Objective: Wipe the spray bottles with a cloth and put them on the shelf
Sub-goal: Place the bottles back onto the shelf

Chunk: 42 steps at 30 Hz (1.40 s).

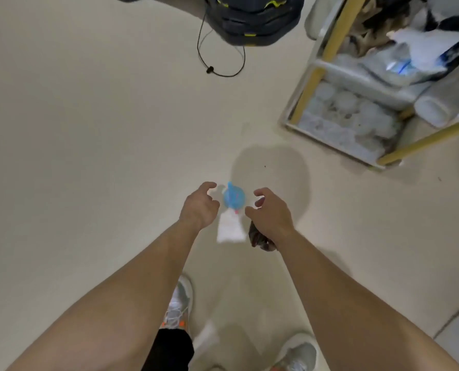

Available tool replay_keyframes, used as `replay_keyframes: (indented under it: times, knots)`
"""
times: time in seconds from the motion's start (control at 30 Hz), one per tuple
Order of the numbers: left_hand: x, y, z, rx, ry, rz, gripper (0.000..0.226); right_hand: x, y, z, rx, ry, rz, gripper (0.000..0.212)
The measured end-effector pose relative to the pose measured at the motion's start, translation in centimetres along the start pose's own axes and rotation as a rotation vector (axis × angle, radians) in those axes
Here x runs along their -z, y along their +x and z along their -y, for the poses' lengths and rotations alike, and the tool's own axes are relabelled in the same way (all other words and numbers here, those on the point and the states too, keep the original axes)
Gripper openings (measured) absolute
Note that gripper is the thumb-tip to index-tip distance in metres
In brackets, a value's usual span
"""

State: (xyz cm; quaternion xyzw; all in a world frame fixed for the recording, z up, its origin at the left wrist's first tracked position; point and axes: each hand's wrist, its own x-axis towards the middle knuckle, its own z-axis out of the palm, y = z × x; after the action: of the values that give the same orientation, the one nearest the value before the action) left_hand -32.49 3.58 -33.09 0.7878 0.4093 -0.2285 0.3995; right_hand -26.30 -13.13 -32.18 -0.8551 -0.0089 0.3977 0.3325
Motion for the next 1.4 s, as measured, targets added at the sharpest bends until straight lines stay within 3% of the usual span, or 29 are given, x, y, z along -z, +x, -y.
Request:
replay_keyframes:
  times: [0.2,0.27,0.37,0.47,0.6,0.7,0.83,1.1,1.4]
  knots:
    - [-5.4,10.5,4.1,-0.226,-0.02,0.101,0.072,-8.8,9.5,-3.5,0.051,0.018,-0.005,0.046]
    - [-6.4,12.6,4.8,-0.285,-0.033,0.134,0.063,-10.1,10.7,-4.1,0.05,0.056,-0.034,0.04]
    - [-6.7,13.3,5.2,-0.266,-0.143,0.055,0.037,-10.3,10.5,-3.7,0.084,0.063,-0.08,0.025]
    - [-5.1,11.3,4.4,-0.254,-0.182,0.047,0.028,-8.8,7.6,-1.8,0.098,0.13,-0.071,0.02]
    - [0.3,4.6,0.6,-0.265,-0.149,0.127,0.027,-3.9,1.0,2.5,0.074,0.238,-0.029,0.02]
    - [5.5,-2.5,-3.6,-0.374,-0.029,0.214,0.033,2.0,-5.7,7.1,0.063,0.332,0.005,0.015]
    - [12.7,-12.1,-10.7,-0.491,0.011,0.205,0.034,10.3,-15.3,14.2,0.077,0.39,0.023,0.013]
    - [23.2,-26.9,-26.0,-0.671,0.006,0.231,0.019,25.0,-31.0,24.8,0.085,0.375,-0.152,0.028]
    - [23.7,-32.2,-39.9,-0.773,0.004,0.24,0.021,36.3,-36.2,24.7,-0.01,0.431,-0.412,0.053]
